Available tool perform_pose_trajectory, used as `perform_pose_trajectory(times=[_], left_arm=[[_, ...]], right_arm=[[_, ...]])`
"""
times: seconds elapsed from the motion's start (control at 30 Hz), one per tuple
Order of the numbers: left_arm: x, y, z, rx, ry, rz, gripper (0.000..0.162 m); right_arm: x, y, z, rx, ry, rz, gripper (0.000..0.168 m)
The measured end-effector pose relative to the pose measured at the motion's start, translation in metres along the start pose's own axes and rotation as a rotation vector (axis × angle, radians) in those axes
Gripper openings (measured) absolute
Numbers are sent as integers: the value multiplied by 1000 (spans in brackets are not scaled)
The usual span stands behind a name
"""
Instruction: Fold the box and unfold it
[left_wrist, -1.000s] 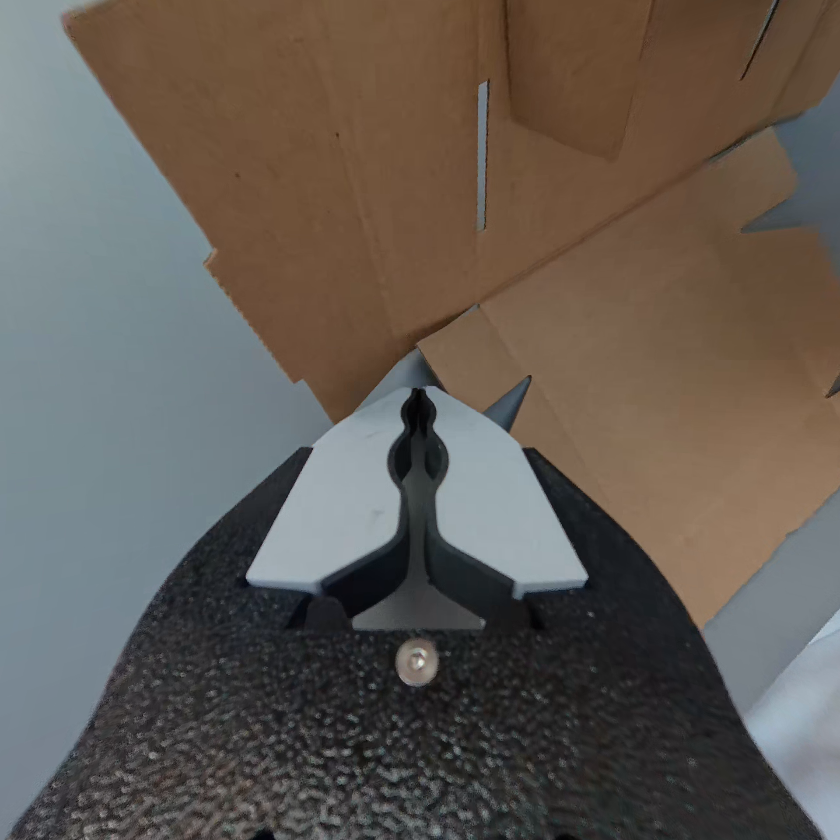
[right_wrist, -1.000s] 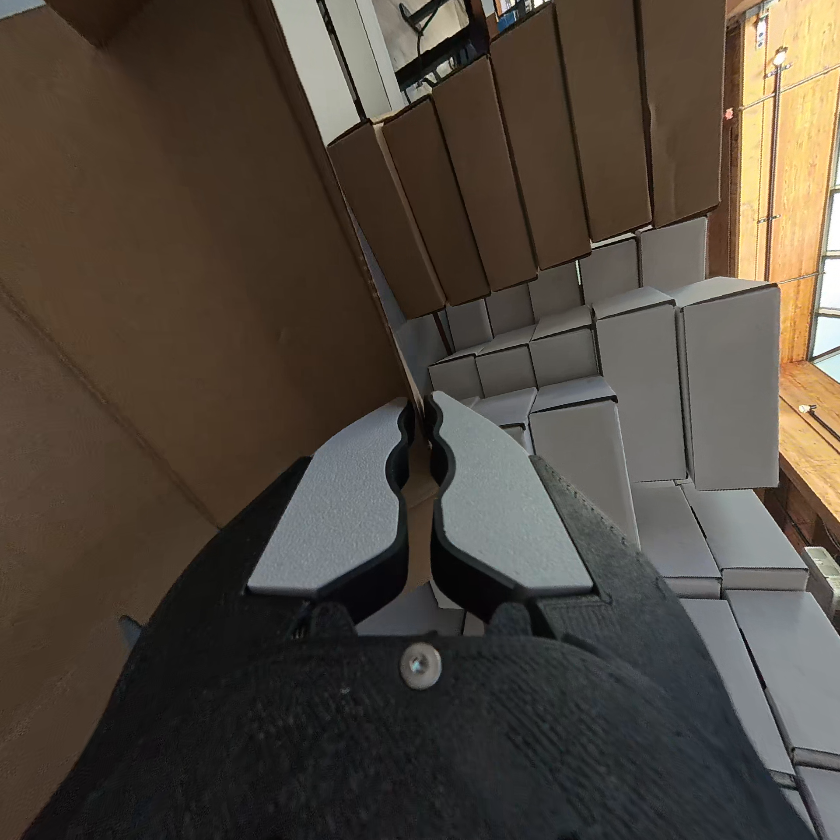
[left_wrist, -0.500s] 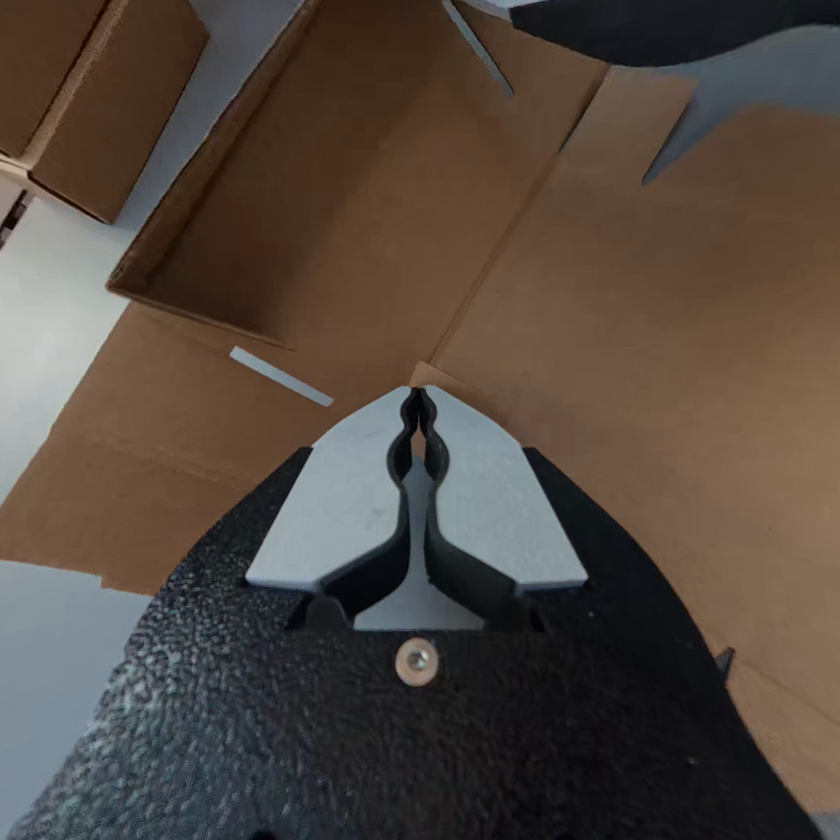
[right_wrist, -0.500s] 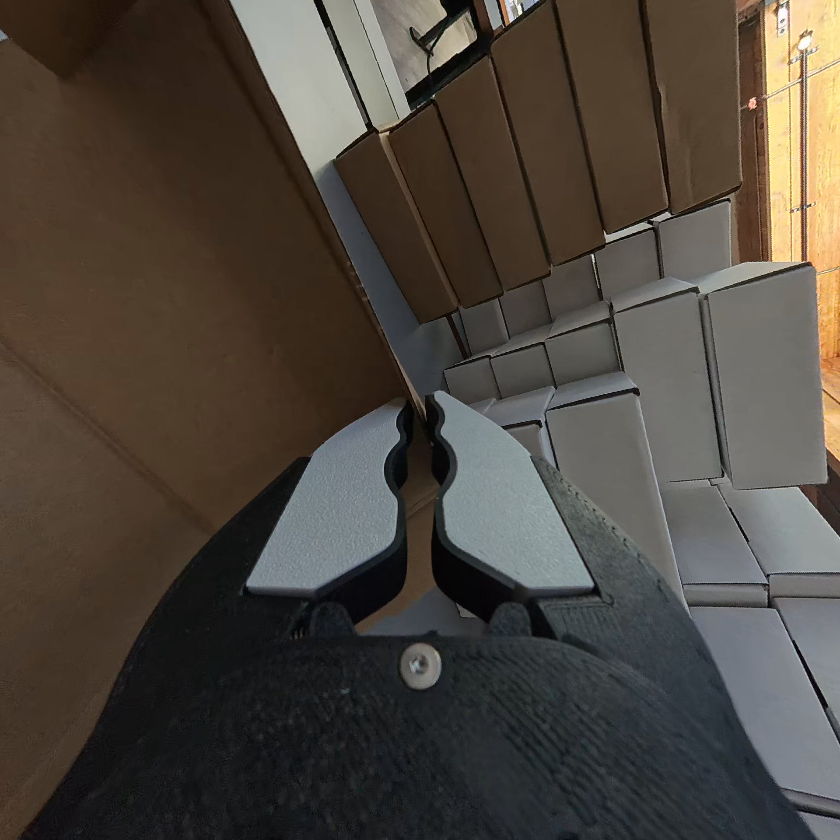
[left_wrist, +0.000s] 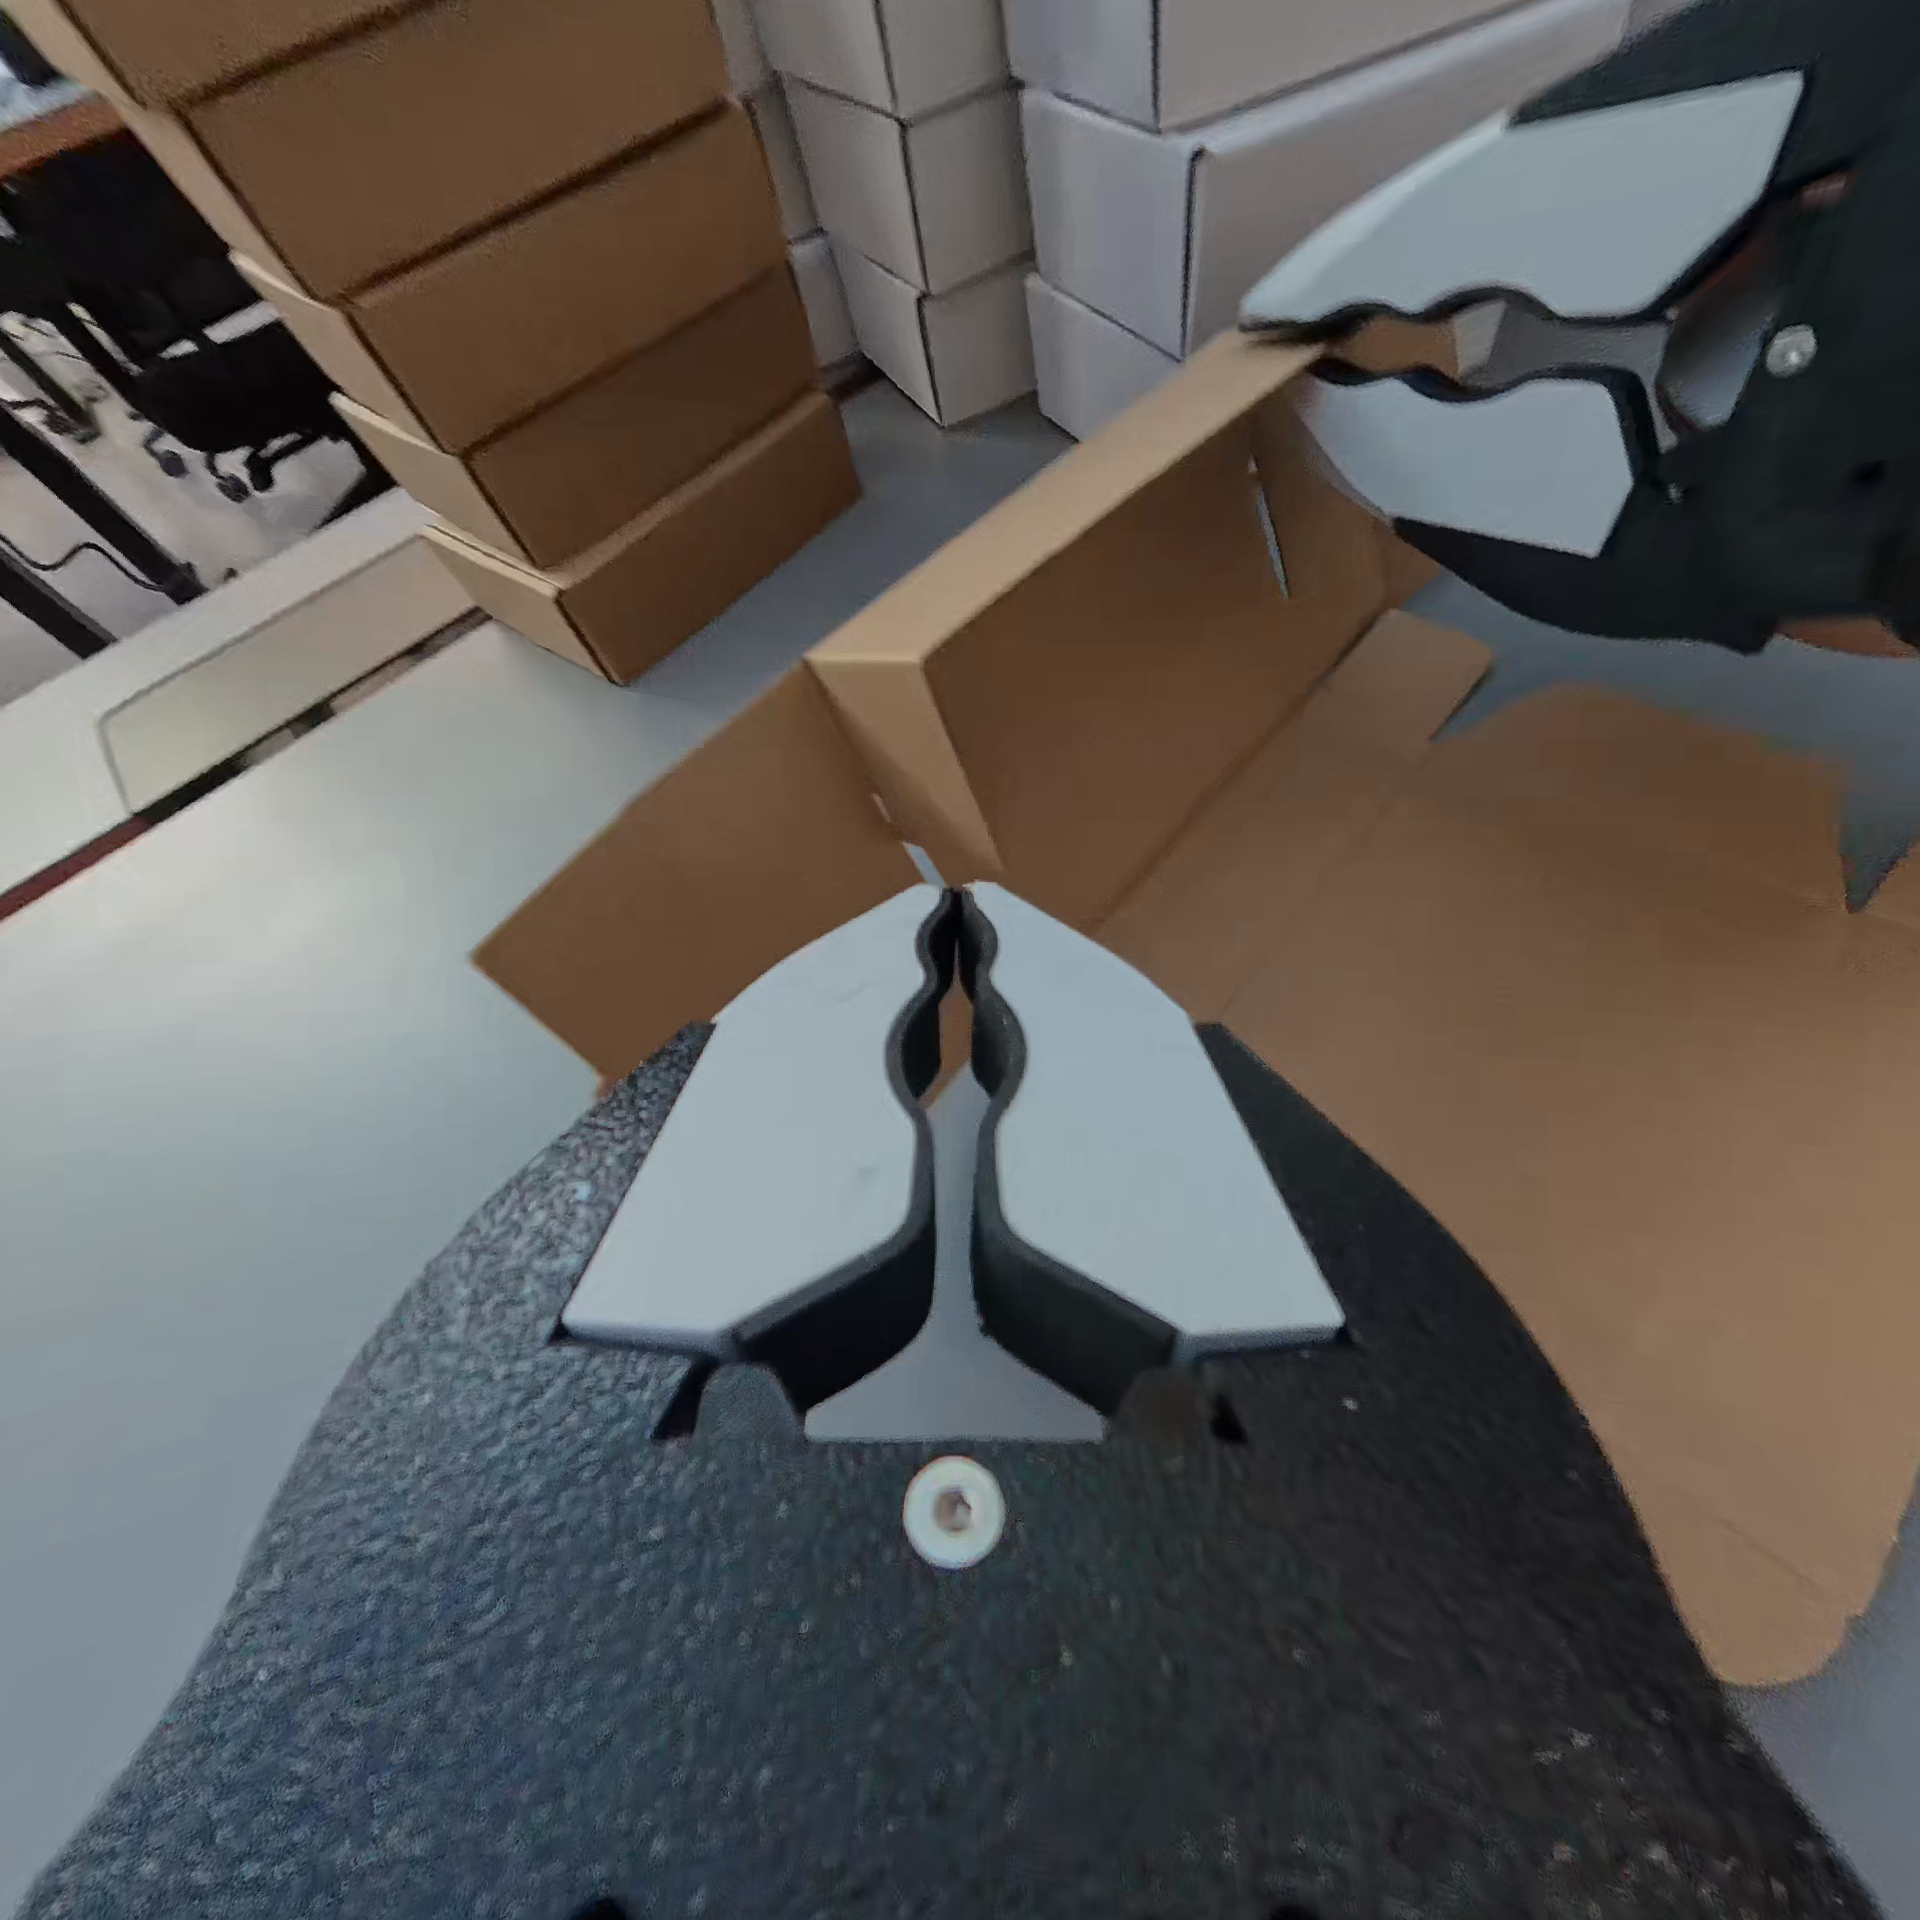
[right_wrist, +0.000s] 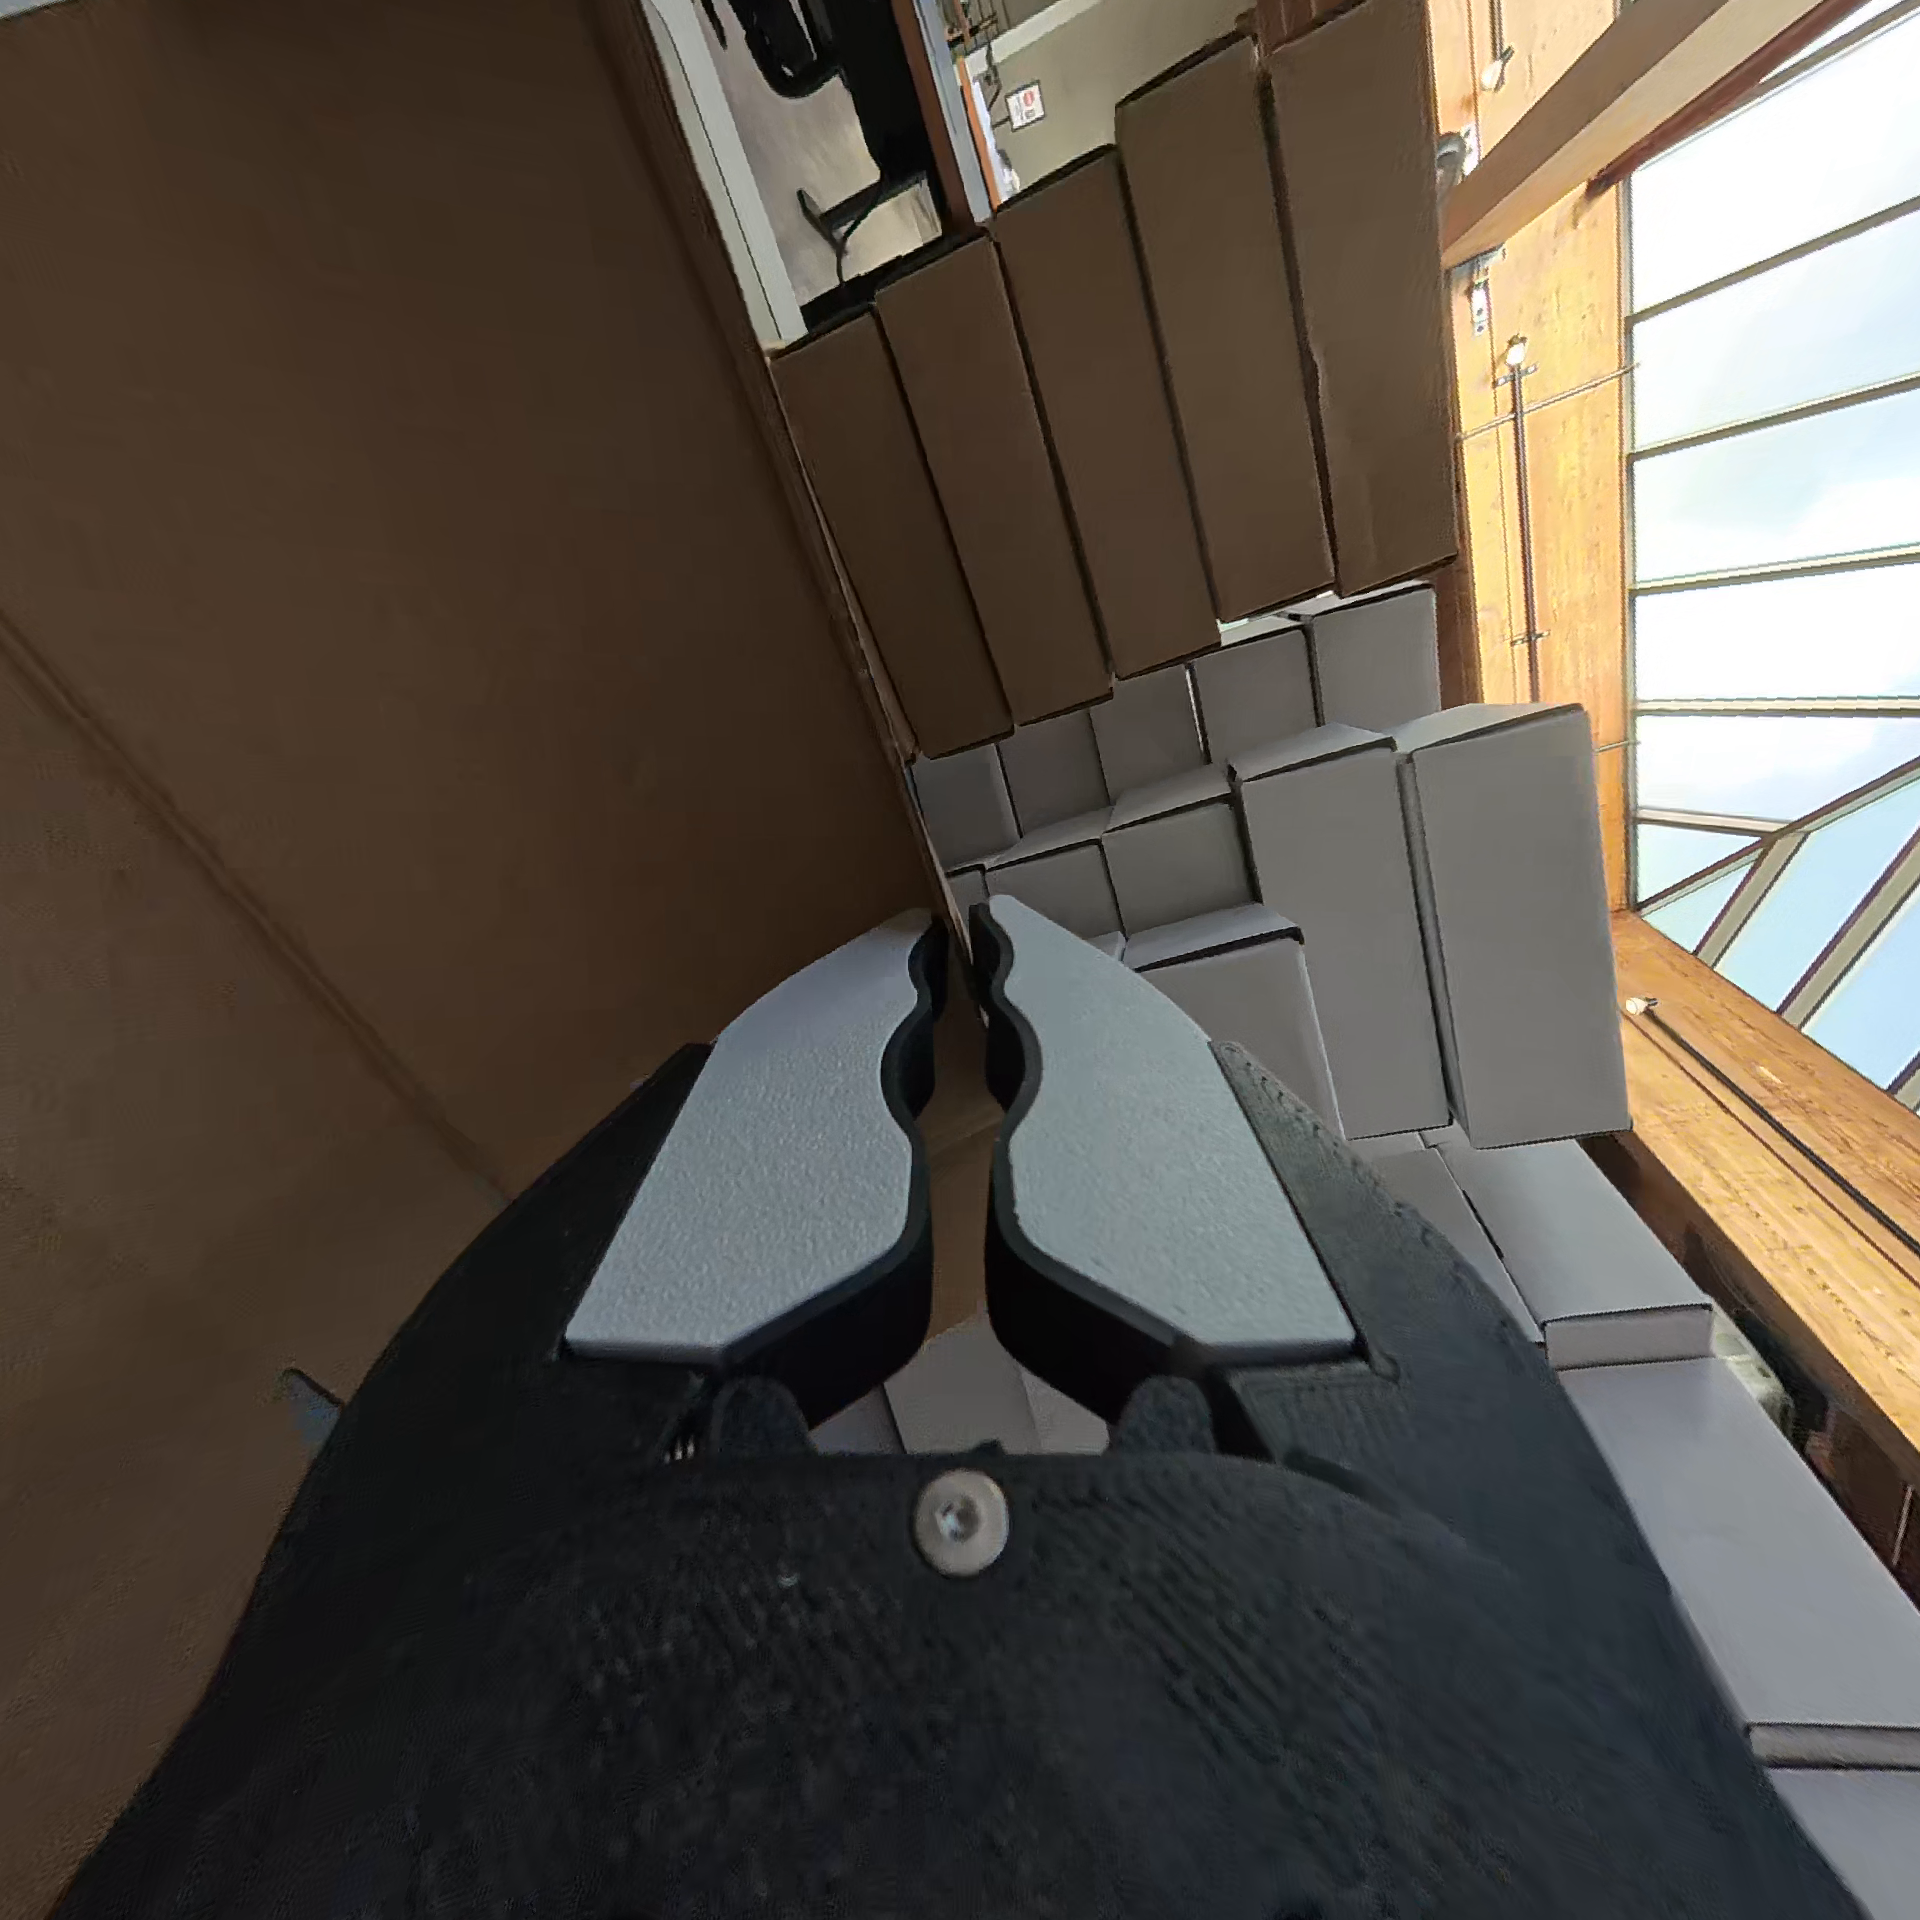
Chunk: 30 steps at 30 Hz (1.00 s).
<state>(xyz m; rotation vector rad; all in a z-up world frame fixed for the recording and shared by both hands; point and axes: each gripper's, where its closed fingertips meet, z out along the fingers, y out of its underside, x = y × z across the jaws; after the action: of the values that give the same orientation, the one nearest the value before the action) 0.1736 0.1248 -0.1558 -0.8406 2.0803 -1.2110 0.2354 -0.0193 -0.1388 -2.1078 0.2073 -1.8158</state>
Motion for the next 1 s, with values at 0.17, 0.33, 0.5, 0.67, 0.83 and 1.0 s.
perform_pose_trajectory(times=[0.17,0.33,0.5,0.67,0.83,1.0], left_arm=[[-91,-17,-27,78,-267,-28,0],[-118,16,1,-26,-139,-6,0],[-71,36,21,-102,91,110,0],[-40,29,16,-81,143,139,0],[-4,21,11,-70,128,125,0],[6,20,6,-75,81,118,0]], right_arm=[[-3,-5,1,40,58,-124,4],[-4,-7,-4,58,63,-126,3],[-3,-6,-13,52,88,-152,3],[-3,-5,-23,-19,112,-194,2],[-6,-8,-34,-72,142,-210,1],[-7,-7,-38,-66,146,-243,1]])
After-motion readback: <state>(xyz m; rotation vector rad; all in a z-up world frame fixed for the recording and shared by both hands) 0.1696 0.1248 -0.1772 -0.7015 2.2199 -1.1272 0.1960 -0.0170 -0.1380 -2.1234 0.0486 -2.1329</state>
